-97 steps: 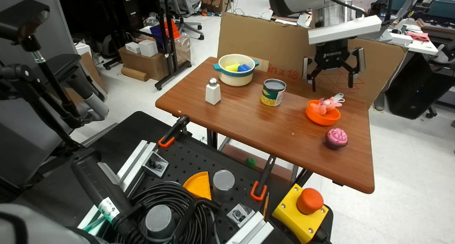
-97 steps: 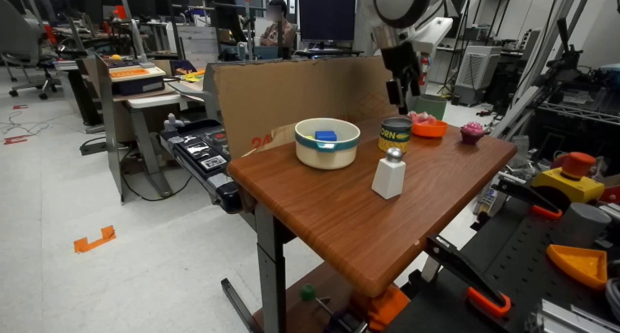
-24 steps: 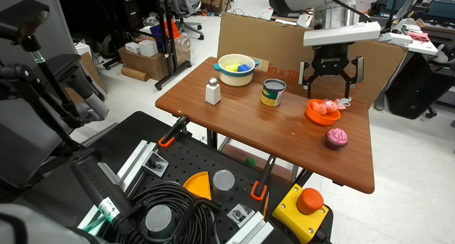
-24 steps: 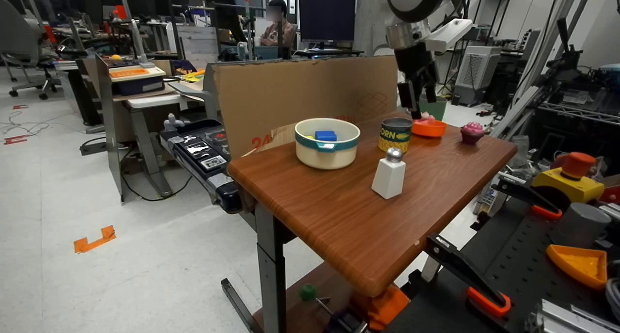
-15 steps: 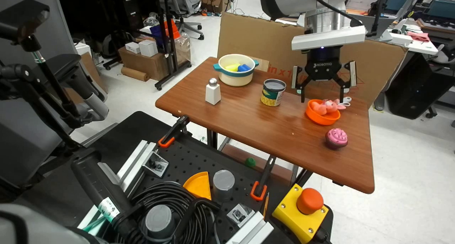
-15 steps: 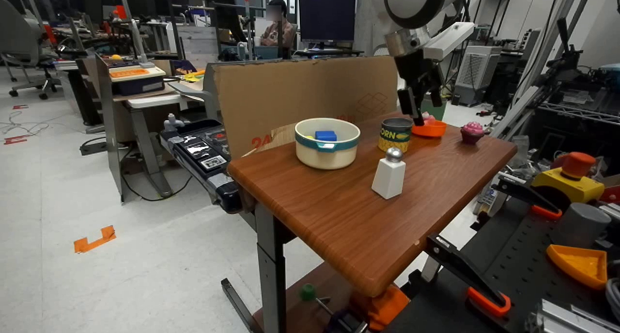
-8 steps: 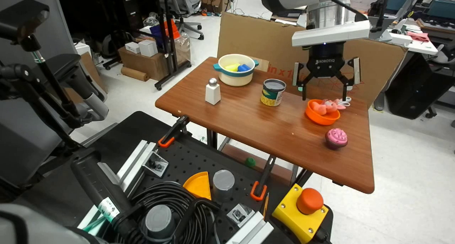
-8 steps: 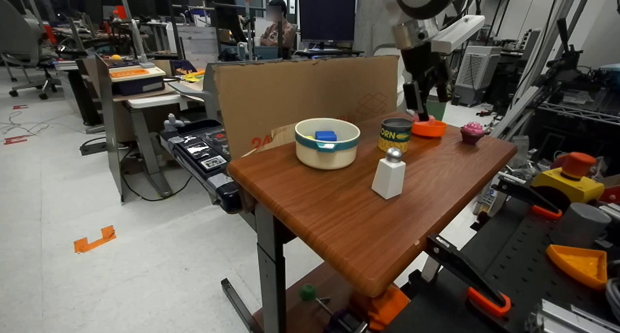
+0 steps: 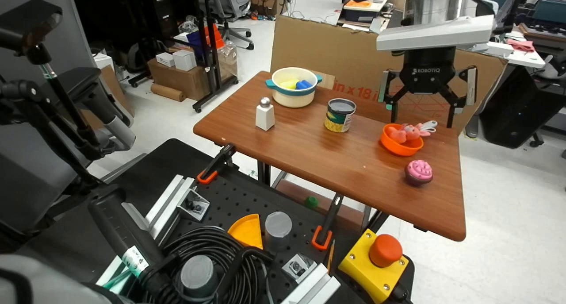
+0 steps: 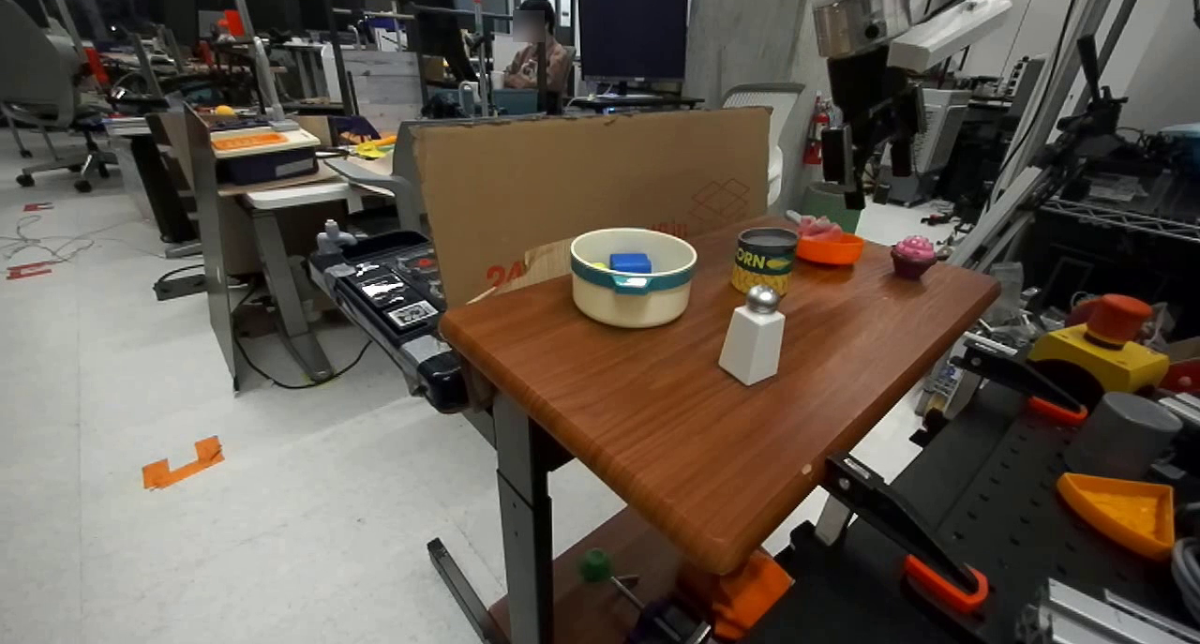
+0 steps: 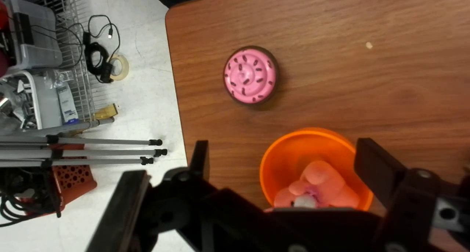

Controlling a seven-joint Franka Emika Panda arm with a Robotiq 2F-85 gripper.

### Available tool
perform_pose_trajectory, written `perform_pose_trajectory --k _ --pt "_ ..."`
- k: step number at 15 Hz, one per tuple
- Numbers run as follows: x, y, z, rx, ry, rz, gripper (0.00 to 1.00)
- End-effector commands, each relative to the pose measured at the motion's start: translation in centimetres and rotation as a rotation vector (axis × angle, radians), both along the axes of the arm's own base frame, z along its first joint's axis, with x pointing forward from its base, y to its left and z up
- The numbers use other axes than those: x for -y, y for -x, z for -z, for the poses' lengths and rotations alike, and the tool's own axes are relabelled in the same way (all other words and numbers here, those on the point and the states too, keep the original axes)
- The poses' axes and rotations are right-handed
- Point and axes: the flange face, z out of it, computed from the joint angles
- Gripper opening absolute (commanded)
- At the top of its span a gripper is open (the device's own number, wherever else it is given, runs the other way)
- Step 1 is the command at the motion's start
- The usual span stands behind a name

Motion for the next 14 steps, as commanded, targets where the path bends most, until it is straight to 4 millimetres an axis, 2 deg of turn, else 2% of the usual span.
perform_pose_trajectory --k 1,4,7,14 --pt "3.3 2.4 -1.4 0.066 -0.051 0.092 1.00" --pt "6.3 3.2 -1.9 0.105 -0.101 0.167 1.00" --pt "7.5 3.1 -2.0 0.104 -0.107 0.188 1.00" --pt "4.6 1.0 -0.5 0.053 -0.108 0.142 1.00"
